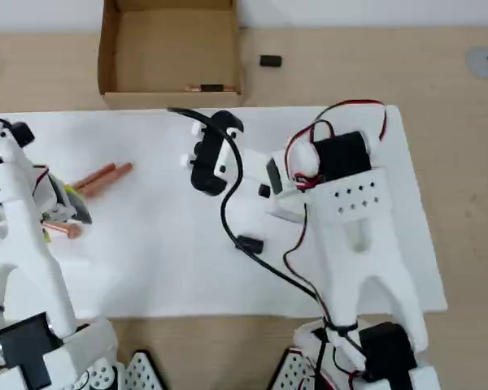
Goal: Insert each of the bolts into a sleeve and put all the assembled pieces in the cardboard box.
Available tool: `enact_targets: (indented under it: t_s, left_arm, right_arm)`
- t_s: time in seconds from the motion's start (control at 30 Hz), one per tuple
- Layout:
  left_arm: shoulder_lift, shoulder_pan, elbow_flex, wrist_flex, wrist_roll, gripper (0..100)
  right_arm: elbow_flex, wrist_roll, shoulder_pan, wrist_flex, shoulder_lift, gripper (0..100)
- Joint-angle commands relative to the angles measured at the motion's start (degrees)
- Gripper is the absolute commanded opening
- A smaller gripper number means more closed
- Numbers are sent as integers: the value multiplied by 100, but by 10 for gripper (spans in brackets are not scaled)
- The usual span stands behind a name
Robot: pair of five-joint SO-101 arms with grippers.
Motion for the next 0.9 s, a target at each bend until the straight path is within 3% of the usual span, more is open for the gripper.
enact_targets:
  t_s: [0.0, 0.4, 0.63, 0.87]
  left_arm:
    - [-13, 9, -9, 141, -721, 250]
    - [822, -501, 369, -334, -3666, 250]
    - [796, -598, 554, -1240, -4651, 251]
    - [787, -624, 316, -1310, -5635, 290]
  right_arm:
    - [4, -62, -40, -18, -207, 12]
    - [13, -149, -57, 35, -198, 12]
    - [13, -149, -57, 105, -198, 12]
    - [22, -220, -57, 114, -198, 12]
